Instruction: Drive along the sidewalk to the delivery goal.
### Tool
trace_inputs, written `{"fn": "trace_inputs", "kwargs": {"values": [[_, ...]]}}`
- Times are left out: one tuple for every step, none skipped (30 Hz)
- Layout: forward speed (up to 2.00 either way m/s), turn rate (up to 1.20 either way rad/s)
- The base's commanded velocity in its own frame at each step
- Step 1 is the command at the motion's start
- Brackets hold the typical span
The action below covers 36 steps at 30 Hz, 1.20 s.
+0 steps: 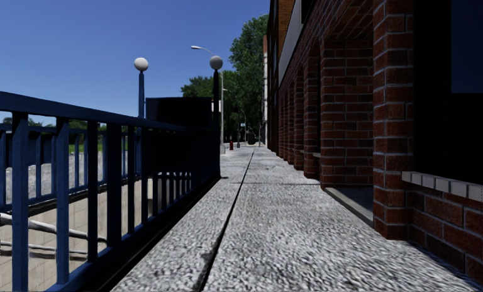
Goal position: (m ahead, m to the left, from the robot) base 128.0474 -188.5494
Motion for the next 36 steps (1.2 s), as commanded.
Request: {"fn": "trace_inputs", "kwargs": {"values": [[1.32,0.00],[1.32,0.00],[1.32,0.00],[1.33,0.00],[1.33,0.00],[1.33,0.00],[1.34,0.00],[1.34,0.00],[1.34,0.00],[1.34,0.00],[1.34,0.00],[1.34,-0.12],[1.34,-0.12],[2.00,-0.16],[2.00,-0.17],[2.00,-0.17],[2.00,-0.17],[2.00,-0.17],[2.00,-0.17],[2.00,-0.17],[2.00,-0.19],[2.00,-0.28],[2.00,-0.28],[2.00,-0.30],[2.00,-0.31],[2.00,-0.31],[2.00,-0.31],[2.00,-0.32],[2.00,-0.42],[2.00,-0.42],[2.00,-0.45],[2.00,-0.12],[2.00,-0.12],[2.00,0.00],[2.00,0.00],[2.00,0.00]]}}
